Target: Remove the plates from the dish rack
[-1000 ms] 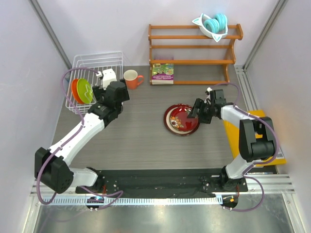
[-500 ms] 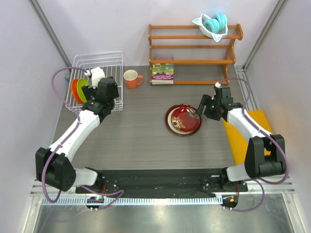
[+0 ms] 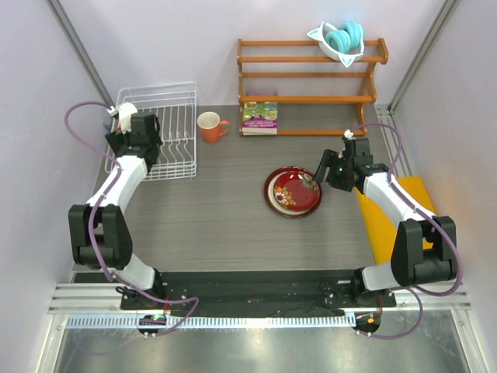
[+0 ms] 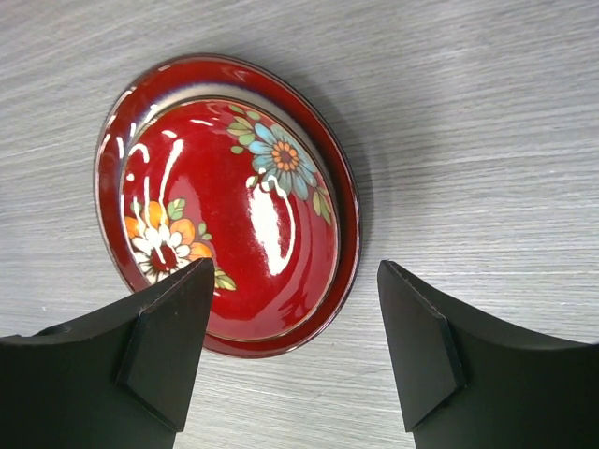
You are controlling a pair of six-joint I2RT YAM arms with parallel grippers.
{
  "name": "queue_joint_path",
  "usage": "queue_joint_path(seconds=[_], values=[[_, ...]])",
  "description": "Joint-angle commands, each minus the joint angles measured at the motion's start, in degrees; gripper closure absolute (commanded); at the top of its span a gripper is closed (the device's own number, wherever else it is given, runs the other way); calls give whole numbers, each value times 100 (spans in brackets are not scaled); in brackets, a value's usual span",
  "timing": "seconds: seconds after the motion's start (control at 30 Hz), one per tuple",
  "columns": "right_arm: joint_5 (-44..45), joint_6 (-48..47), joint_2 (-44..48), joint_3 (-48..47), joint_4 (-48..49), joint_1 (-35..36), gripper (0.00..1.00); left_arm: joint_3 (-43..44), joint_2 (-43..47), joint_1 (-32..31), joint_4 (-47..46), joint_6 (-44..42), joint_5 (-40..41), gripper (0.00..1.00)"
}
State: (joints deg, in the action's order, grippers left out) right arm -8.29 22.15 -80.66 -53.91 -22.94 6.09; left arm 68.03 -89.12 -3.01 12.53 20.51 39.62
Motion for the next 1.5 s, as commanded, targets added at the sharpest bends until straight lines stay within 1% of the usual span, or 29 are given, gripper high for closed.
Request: queue_joint_path(seconds=[0.0, 0.13, 0.2, 0.3, 0.37, 0.53, 0.63, 0.7, 0.8, 0.9, 1.0, 1.17, 1.27, 1.3, 1.33, 1.47], values=[[-111, -123, -142, -120, 70, -2, 24, 632, -307, 483, -436, -100, -507, 1], [-234, -150, -388, -243, 114, -2, 24, 1115, -737, 652, -295, -240, -718, 0], [-269, -132, -520, -251, 202, -11, 24, 1195, -948, 740, -261, -267, -797, 0], [-366, -132, -722, -287, 290, -2, 25, 1309, -1133, 880, -225, -223, -1096, 1], [-366, -132, -819, -260, 351, -2, 25, 1309, -1177, 977, -286, -214, -1447, 0], [-489, -123, -1082, -251, 474, -2, 26, 1327, -1204, 1039, -322, -223, -1755, 5], [-550, -141, -1136, -234, 518, -2, 26, 1484, -1292, 1109, -261, -223, -1887, 7], [-550, -167, -1153, -234, 527, -11, 26, 1520, -1353, 1144, -277, -267, -2062, 11], [-594, -194, -1153, -234, 527, -2, 27, 1739, -1555, 1197, -138, -258, -2116, 24], [-603, -211, -1153, -234, 536, -11, 27, 1836, -1731, 1276, -102, -153, -2317, 33], [-621, -229, -1197, -260, 519, -2, 27, 1924, -1889, 1329, -67, -126, -2344, 36], [-647, -203, -1197, -269, 527, -2, 27, 1933, -1986, 1399, -84, -109, -2397, 35], [-656, -203, -1233, -278, 527, -2, 27, 1898, -2047, 1452, -146, -109, -2450, 36], [-665, -194, -1250, -278, 519, -2, 28, 1916, -2065, 1461, -120, -91, -2467, 39], [-673, -194, -1268, -287, 527, -2, 28, 1916, -2074, 1461, -102, -100, -2494, 48], [-700, -194, -1303, -287, 527, -2, 31, 1854, -2056, 1461, -94, -47, -2573, 59]])
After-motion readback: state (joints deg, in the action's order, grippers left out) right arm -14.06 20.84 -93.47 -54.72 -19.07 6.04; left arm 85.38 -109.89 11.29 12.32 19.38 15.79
